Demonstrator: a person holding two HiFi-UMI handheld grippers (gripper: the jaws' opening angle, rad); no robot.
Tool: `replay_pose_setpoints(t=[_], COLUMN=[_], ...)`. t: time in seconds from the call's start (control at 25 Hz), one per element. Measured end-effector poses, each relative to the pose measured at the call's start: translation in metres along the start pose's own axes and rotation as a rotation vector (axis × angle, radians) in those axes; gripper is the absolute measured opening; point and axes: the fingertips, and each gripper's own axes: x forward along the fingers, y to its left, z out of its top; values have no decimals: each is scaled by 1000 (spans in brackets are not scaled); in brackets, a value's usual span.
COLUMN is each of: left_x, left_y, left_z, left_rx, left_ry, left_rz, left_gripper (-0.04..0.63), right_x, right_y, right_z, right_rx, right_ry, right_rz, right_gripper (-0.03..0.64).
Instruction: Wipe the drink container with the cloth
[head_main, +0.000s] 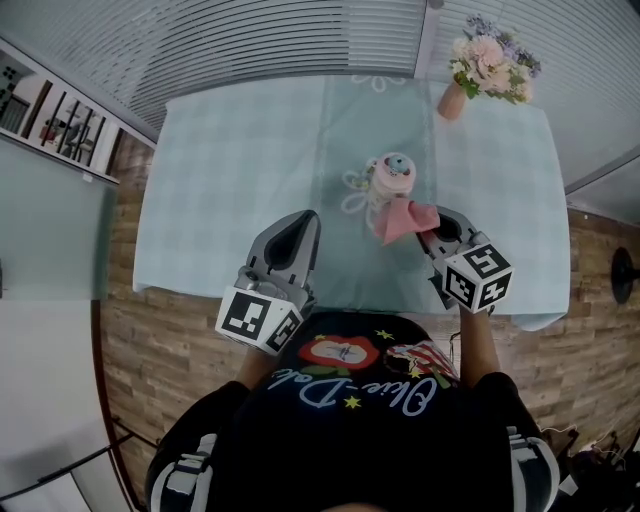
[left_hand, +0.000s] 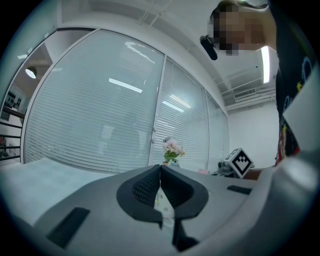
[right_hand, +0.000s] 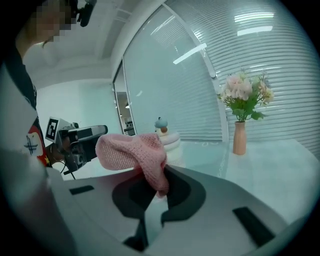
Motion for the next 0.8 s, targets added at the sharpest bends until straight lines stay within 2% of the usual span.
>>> replay_pose_setpoints(t=[0.32, 0.52, 0.8], left_x=[-8, -9, -11], left_y=[7, 8, 11], left_z=[0, 0, 1], left_rx=[1, 3, 8], left_ry=[-1, -2, -2], left_rz=[53, 69, 96], left_gripper=[5, 5, 5], right_x=[2, 12, 24], right_y=[-29, -36, -42], right_z=[24, 12, -7], right_rx=[-75, -143, -193], right_ry=[-41, 24, 102], right_rz=[-111, -152, -157], right_gripper=[12, 12, 12])
